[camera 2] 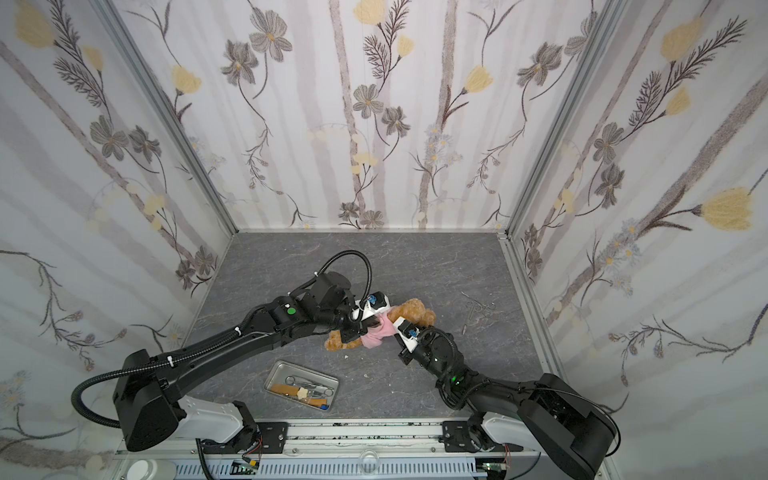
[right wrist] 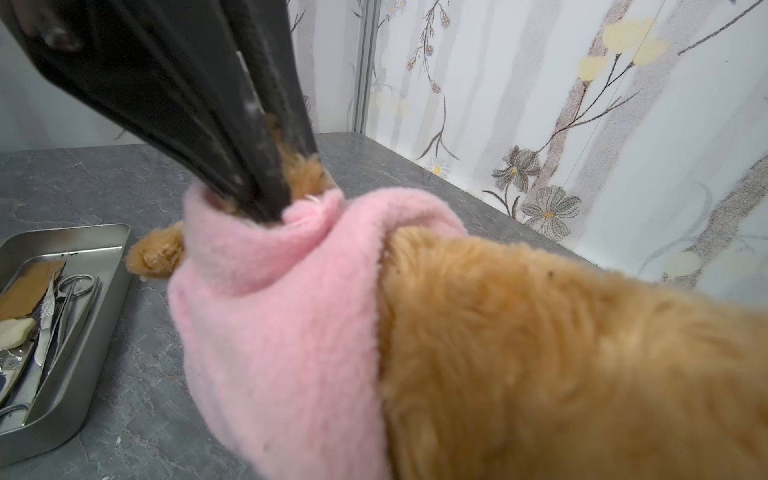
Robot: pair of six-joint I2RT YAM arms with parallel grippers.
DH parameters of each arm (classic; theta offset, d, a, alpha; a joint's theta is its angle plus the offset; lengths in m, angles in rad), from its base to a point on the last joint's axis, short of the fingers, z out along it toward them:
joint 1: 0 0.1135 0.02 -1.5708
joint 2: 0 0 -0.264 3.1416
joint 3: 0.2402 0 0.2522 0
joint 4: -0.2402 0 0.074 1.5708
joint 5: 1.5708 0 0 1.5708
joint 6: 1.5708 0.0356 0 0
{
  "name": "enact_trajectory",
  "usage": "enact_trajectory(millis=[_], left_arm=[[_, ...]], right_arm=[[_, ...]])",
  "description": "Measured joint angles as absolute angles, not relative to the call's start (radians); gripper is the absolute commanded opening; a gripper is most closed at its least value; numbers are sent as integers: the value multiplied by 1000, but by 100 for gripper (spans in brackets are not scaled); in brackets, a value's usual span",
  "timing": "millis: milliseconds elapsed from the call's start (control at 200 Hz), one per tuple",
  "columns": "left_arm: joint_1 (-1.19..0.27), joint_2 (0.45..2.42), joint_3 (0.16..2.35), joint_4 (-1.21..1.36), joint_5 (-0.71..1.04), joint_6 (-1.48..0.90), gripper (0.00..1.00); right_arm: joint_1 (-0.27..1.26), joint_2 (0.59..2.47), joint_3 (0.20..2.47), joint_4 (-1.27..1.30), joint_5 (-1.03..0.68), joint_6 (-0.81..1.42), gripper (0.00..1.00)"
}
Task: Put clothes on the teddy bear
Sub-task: 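Pull the pink hoodie hem farther down the bear with the right gripper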
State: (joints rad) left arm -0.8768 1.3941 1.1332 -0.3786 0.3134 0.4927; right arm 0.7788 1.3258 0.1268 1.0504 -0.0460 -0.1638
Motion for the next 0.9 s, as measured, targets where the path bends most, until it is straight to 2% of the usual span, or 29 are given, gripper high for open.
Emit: enact_trajectory(millis=[115, 225, 680, 814, 899], left_arm=[[-847, 1327, 1135, -351, 331, 437, 0], [-818, 1211, 1065, -218, 392, 299, 0], [-812, 1132, 923, 140, 455, -268, 0], [-880, 1143, 923, 174, 458, -312, 0], [-910, 1153, 947, 112, 428, -250, 0]], right_arm=[[771, 1327, 110, 1092, -48, -144, 0], [767, 1330, 92, 1195, -47, -120, 0], [804, 1378, 127, 1330, 49, -95, 0], [806, 1422, 185, 1316, 100, -83, 0], [791, 1433, 216, 1269, 99, -65, 0]])
